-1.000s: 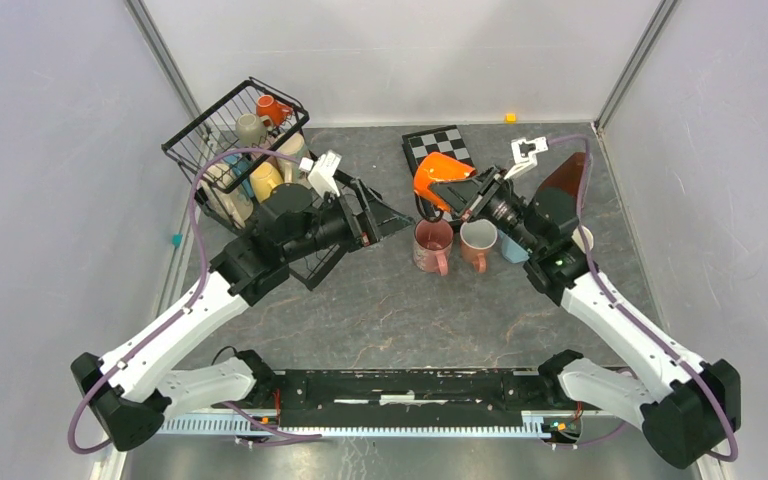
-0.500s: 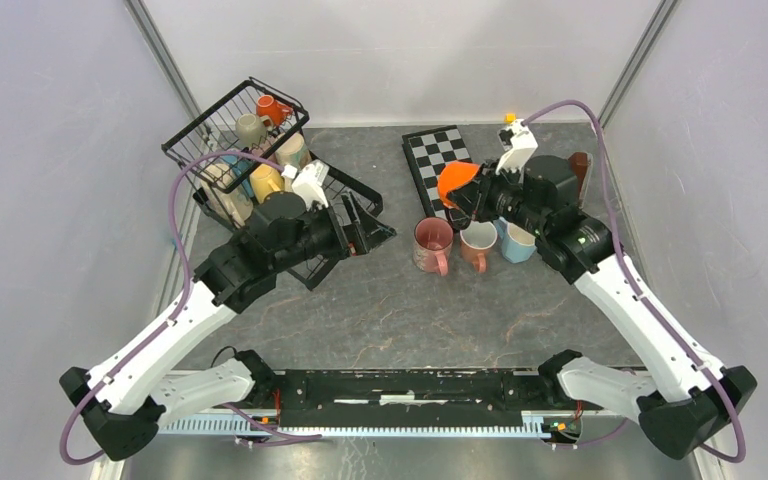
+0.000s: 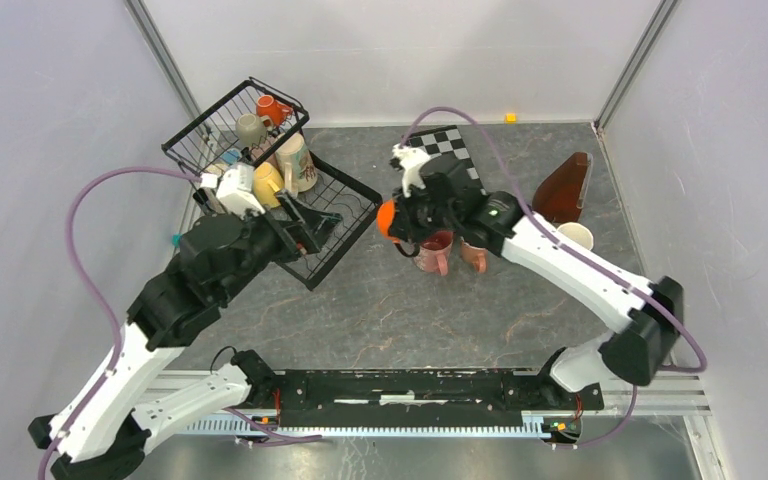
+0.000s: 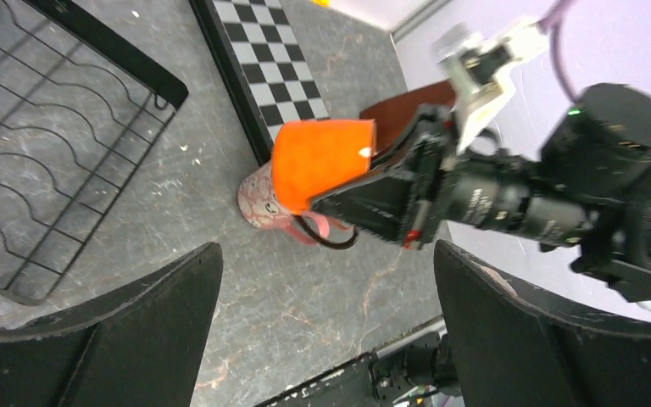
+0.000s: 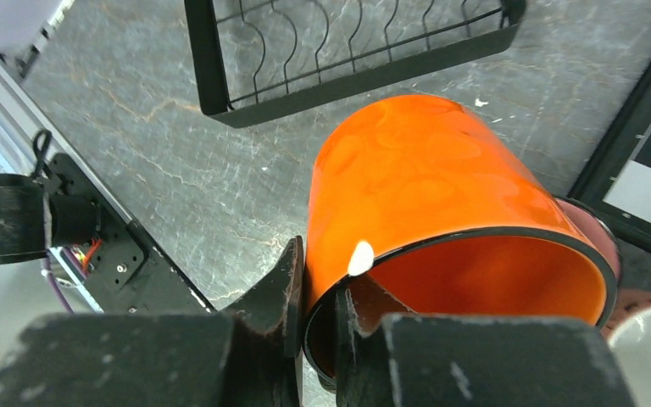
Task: Unload the cups from the dish rack
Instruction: Place the cup at the center of the board.
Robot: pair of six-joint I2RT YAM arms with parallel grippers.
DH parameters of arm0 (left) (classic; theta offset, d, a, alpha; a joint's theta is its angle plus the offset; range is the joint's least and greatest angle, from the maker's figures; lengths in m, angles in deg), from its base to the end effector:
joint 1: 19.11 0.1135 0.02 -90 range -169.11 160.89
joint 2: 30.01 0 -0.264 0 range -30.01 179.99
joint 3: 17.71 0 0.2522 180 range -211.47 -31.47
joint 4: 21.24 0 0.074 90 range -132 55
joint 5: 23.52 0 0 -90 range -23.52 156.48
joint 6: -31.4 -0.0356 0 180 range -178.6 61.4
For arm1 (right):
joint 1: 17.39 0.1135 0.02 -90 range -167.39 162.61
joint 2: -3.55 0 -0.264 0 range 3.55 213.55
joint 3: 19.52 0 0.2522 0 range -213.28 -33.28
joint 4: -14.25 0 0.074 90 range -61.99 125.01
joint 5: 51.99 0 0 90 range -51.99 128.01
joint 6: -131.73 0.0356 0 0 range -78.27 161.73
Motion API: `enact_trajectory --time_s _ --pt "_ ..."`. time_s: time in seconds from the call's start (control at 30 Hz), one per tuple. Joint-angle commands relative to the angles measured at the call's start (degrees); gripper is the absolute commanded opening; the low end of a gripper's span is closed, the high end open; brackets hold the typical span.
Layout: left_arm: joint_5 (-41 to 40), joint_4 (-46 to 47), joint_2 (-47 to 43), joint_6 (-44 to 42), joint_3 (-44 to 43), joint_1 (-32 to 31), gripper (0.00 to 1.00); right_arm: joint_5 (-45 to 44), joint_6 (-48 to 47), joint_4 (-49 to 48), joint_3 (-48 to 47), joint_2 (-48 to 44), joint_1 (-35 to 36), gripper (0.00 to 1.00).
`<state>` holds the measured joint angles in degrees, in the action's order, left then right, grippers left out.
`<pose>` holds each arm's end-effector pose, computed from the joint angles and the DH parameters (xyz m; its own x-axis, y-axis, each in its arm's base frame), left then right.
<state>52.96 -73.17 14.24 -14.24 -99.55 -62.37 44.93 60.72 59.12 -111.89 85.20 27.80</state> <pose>0.1047 -0.0871 0.4247 -0.4795 -0.4822 -0.7332 0.2324 0.7359 -0.6360 0.2224 0.2300 0.3602 -0.6261 -0.1719 -0.7605 -0.6037 0.7243 0.3332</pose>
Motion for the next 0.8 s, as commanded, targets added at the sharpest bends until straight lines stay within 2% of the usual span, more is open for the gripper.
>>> enact_trajectory --time_s 0.0,0.27,0.77 --pt "-5.75 -2.24 -2.60 -3.71 -2.82 -0.24 1.00 -3.30 -3.96 -0.99 -7.30 5.57 3.67 0.00" --pt "-5.91 -3.31 -3.11 -4.08 -3.48 -0.24 1.00 -6.51 -6.27 1.29 -11.43 16.15 6.42 0.00" --pt "-5.29 -3.53 -2.81 -3.89 -3.56 -0.24 1.00 -11.69 -10.84 8.41 -18.45 30.52 8.26 0.00"
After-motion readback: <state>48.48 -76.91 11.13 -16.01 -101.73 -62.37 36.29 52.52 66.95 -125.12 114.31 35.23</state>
